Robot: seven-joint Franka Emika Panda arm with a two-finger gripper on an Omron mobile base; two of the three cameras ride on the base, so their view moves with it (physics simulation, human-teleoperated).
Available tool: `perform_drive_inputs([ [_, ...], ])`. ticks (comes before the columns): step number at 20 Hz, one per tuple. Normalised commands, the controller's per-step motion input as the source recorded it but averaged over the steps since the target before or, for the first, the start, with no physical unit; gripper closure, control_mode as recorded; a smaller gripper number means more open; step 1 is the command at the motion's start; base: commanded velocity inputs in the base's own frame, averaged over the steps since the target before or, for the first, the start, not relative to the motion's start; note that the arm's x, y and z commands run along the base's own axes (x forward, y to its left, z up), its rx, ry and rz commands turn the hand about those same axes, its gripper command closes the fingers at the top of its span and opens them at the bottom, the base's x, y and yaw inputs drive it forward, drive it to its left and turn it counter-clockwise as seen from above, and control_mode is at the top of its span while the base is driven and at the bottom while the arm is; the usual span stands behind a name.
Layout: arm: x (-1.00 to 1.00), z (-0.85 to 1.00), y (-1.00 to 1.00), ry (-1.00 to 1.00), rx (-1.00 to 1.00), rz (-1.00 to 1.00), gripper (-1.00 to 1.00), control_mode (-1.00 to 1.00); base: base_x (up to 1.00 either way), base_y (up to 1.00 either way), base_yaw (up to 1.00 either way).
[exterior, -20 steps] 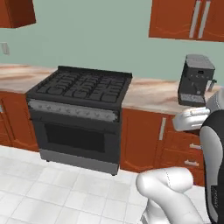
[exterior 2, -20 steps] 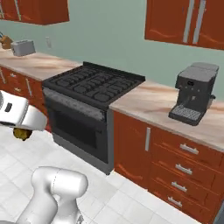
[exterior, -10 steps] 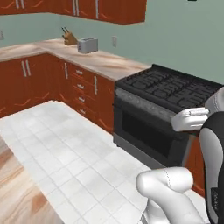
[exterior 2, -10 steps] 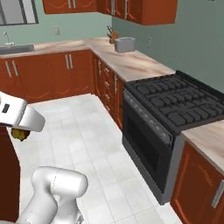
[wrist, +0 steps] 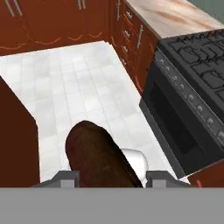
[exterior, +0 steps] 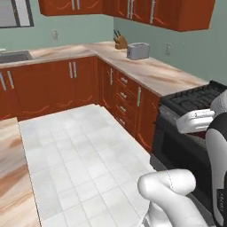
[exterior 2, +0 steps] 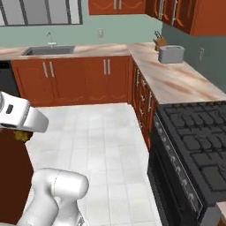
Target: Gather the sweet potatos from the fridge and place them on a tray on the dining counter. Then gather the steaks from the fridge and place them on the other tray.
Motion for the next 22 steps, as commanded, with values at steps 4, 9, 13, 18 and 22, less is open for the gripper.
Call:
perform_drive_inputs([
  [4, 0.0, 0.0, 0.0, 0.0, 0.0, 0.0, 1.0, 1.0, 0.99, -0.02, 0.66],
  [9, 0.0, 0.0, 0.0, 0.0, 0.0, 0.0, 1.0, 1.0, 1.0, 0.01, 0.17],
  [13, 0.0, 0.0, 0.0, 0.0, 0.0, 0.0, 1.0, 1.0, 1.0, 0.0, 0.0],
  [18, 0.0, 0.0, 0.0, 0.0, 0.0, 0.0, 1.0, 1.0, 1.0, -0.02, 0.0],
  [22, 0.0, 0.0, 0.0, 0.0, 0.0, 0.0, 1.0, 1.0, 1.0, 0.0, 0.05],
])
